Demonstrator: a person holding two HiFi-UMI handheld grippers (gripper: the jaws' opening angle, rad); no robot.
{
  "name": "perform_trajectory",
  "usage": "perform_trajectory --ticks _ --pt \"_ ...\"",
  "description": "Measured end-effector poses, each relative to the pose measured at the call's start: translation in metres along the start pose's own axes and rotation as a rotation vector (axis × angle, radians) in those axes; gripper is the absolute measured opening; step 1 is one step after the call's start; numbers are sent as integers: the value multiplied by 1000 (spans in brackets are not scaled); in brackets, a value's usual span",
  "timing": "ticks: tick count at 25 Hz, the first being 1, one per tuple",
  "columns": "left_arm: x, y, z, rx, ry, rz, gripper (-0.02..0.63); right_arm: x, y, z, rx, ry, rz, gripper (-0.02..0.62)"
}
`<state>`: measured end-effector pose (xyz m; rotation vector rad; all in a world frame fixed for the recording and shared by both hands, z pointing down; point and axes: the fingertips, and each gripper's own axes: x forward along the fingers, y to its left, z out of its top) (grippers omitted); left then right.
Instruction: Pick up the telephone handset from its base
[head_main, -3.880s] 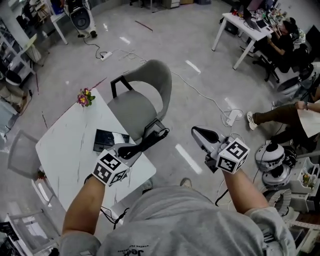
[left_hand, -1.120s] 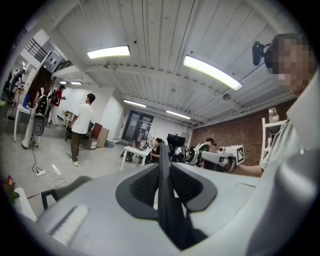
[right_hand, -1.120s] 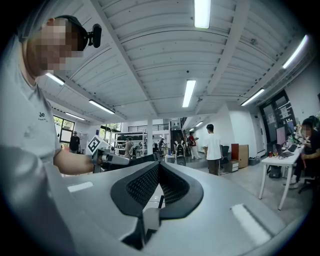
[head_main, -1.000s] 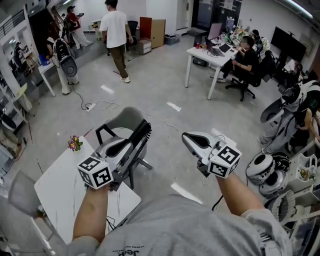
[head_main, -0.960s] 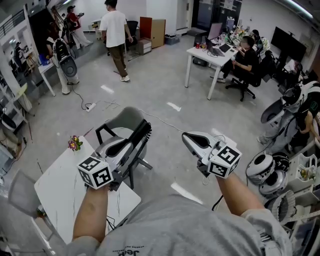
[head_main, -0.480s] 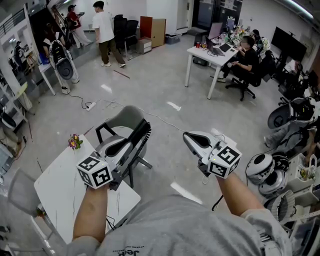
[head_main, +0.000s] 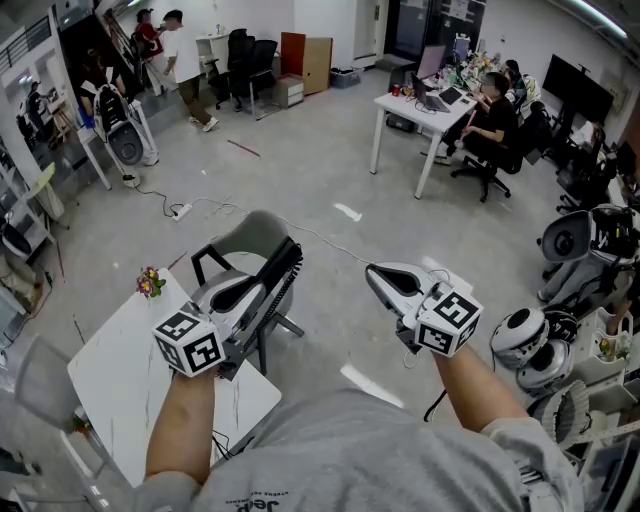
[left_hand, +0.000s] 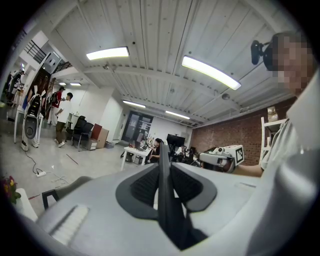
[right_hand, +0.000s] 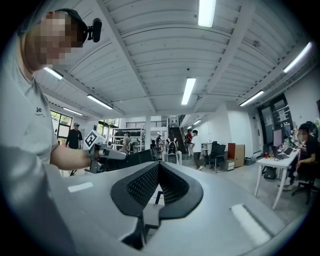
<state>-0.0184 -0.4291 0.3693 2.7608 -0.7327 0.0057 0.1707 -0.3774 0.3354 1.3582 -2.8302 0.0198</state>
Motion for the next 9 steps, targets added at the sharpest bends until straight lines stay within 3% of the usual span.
perform_trajectory --ticks 9 --pt "2 -5 -2 7 0 -6 138 -3 1 -2 -5 5 4 3"
